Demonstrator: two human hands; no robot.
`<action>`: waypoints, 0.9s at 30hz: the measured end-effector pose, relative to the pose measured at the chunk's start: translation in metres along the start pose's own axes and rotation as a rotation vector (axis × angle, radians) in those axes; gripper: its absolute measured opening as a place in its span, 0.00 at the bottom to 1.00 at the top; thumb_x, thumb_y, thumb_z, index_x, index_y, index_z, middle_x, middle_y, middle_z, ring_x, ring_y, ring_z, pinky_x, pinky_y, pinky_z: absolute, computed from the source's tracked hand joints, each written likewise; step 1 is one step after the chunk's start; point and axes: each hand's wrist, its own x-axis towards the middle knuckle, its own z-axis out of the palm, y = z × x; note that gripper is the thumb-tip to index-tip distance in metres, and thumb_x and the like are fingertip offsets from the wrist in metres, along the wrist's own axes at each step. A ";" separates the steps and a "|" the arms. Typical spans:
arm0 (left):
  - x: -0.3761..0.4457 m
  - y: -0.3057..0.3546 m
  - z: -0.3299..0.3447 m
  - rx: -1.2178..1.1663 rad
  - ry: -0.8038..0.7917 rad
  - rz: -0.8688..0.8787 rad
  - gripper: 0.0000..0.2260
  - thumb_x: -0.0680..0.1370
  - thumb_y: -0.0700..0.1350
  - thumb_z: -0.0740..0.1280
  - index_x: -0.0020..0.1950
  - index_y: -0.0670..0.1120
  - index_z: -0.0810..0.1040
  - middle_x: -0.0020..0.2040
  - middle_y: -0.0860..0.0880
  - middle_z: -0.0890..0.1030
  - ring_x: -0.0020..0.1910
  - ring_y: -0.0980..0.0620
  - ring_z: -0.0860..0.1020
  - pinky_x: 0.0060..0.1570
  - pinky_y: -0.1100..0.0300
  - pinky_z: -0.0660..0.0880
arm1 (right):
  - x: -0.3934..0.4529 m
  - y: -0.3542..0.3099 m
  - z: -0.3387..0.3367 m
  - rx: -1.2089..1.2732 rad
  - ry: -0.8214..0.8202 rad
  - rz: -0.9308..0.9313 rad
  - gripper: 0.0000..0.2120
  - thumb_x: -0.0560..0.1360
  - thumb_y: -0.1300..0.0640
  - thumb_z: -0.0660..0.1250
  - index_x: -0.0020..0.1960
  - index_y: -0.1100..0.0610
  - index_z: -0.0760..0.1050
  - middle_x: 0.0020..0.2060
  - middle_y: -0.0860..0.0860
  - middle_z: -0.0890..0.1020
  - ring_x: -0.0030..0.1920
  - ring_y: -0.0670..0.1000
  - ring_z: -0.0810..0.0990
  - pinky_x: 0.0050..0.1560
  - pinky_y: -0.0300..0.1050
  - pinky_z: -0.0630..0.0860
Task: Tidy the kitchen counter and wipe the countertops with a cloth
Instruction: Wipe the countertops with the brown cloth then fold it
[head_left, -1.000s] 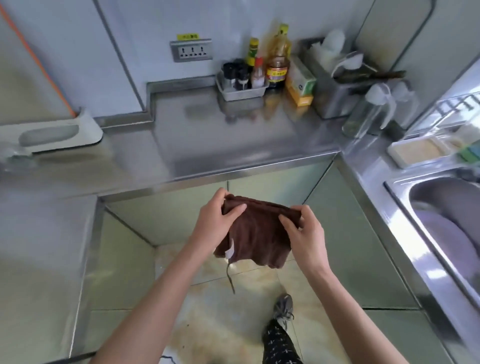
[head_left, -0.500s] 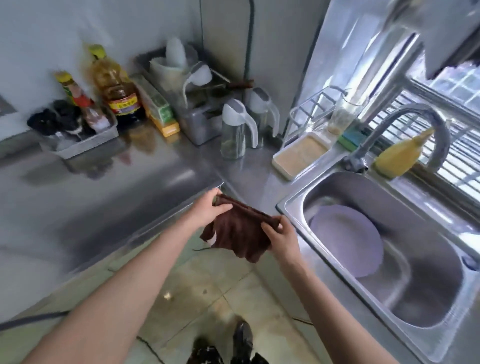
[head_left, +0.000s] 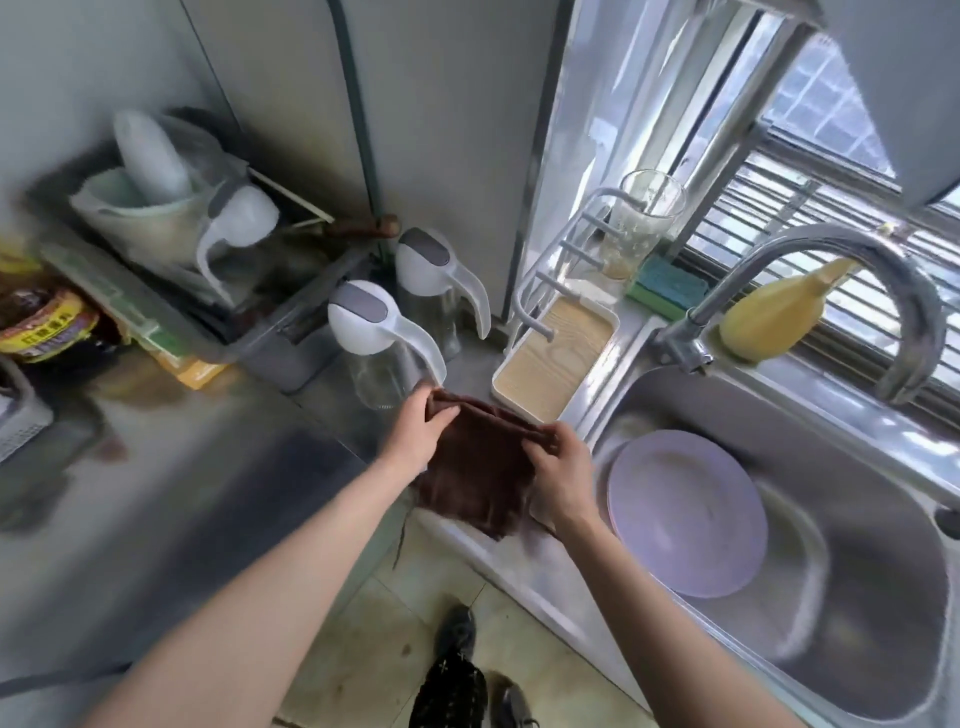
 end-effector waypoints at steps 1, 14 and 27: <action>0.004 0.000 0.001 0.007 -0.001 0.024 0.06 0.75 0.41 0.67 0.49 0.44 0.71 0.47 0.47 0.76 0.48 0.51 0.74 0.46 0.65 0.66 | 0.003 -0.002 -0.001 0.000 0.017 -0.008 0.06 0.73 0.63 0.67 0.42 0.52 0.75 0.37 0.49 0.80 0.42 0.50 0.78 0.47 0.45 0.75; -0.044 -0.066 -0.038 0.609 -0.118 0.379 0.09 0.66 0.40 0.71 0.46 0.46 0.78 0.59 0.46 0.76 0.55 0.44 0.76 0.56 0.57 0.66 | -0.057 0.071 -0.003 -0.717 -0.145 -0.702 0.12 0.69 0.59 0.73 0.53 0.57 0.79 0.59 0.52 0.80 0.60 0.53 0.77 0.59 0.50 0.74; -0.039 -0.042 0.008 0.734 -0.070 0.317 0.20 0.68 0.38 0.74 0.59 0.47 0.78 0.61 0.38 0.76 0.55 0.37 0.75 0.53 0.46 0.76 | -0.029 0.032 0.011 -0.626 -0.027 -0.126 0.16 0.77 0.57 0.62 0.64 0.58 0.72 0.57 0.55 0.78 0.56 0.56 0.71 0.56 0.45 0.66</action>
